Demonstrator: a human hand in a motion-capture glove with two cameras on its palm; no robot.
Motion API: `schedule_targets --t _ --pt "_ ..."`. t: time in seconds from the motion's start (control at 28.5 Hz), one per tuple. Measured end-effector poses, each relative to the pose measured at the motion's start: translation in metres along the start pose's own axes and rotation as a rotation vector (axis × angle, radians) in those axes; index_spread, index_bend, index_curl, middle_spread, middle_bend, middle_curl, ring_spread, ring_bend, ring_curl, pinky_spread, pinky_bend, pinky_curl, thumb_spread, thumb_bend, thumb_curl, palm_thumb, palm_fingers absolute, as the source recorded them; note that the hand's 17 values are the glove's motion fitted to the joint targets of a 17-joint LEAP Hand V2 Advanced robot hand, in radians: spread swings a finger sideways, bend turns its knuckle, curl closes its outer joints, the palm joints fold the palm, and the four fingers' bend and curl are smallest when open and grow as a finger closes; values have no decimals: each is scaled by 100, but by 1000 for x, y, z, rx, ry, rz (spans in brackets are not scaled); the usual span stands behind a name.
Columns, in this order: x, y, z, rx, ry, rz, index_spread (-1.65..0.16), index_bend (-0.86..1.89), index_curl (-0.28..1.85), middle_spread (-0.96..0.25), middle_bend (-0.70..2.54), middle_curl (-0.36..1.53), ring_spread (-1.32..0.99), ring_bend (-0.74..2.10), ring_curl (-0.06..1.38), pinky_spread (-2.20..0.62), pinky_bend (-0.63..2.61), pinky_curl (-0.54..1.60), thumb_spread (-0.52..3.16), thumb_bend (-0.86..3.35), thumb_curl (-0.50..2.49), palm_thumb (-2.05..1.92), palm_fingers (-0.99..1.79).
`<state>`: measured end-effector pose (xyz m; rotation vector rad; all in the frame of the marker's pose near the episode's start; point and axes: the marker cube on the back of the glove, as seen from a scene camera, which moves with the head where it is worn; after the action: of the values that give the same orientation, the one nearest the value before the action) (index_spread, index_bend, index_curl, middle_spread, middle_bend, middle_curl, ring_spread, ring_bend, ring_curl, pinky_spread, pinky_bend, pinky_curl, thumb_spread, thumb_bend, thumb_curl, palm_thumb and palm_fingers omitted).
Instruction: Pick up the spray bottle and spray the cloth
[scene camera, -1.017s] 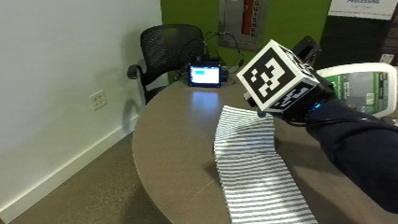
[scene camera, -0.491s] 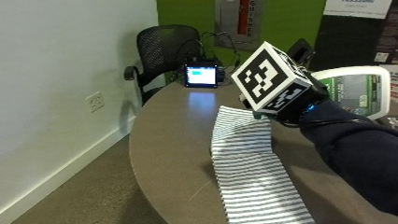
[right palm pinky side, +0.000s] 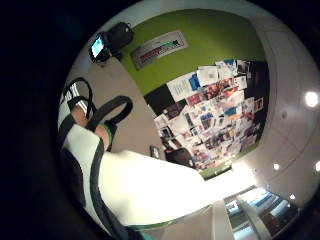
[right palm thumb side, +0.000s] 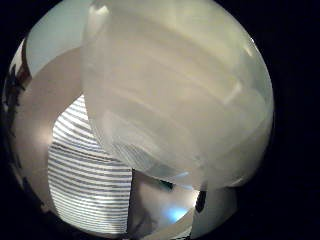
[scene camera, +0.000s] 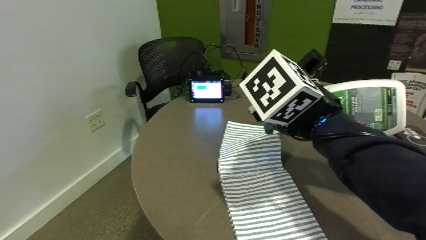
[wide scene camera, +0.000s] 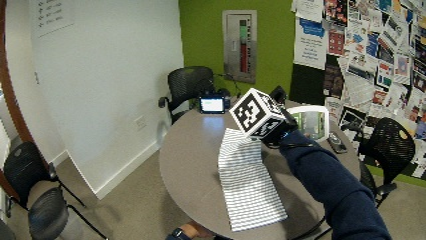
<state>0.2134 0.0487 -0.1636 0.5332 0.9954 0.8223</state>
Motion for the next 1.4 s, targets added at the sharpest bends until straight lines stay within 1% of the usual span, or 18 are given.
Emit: schedule_targets --t 0.11,0.21,0.42,0.49,0.6,0.77,1.02,1.23,1.4 --pt "1 4 -3 -4 -90 29 -27 23 60 -16 66 53 -23 71 46 -31 51 41 70 -3 64 96 139" --pt "5 13 -11 1 -262 76 -27 23 60 -16 66 53 -23 71 46 -31 50 41 70 -3 64 96 139" --pt "20 36 -42 -24 -779 195 -27 24 60 -16 66 53 -23 71 46 -31 50 41 71 -3 64 95 139" --pt "24 47 -50 -22 -926 215 -27 24 60 -16 66 53 -23 72 46 -31 50 41 72 -3 64 96 139" --pt "28 69 -56 13 -1063 214 -27 24 60 -16 66 53 -23 72 46 -31 50 41 73 -3 63 95 140" --pt "33 99 -71 59 -1194 219 -27 23 60 -16 66 53 -23 72 46 -30 50 41 75 -3 63 94 140" --pt "48 137 -108 110 -1642 297 -27 23 60 -16 66 53 -23 71 46 -30 50 41 77 -3 62 93 139" --pt "71 161 -86 147 -1795 354 -27 23 60 -16 66 53 -23 71 46 -30 51 41 77 -3 62 94 139" --pt "71 171 -57 149 -1841 413 -27 22 60 -16 65 52 -23 71 46 -30 51 41 77 -3 62 94 138"
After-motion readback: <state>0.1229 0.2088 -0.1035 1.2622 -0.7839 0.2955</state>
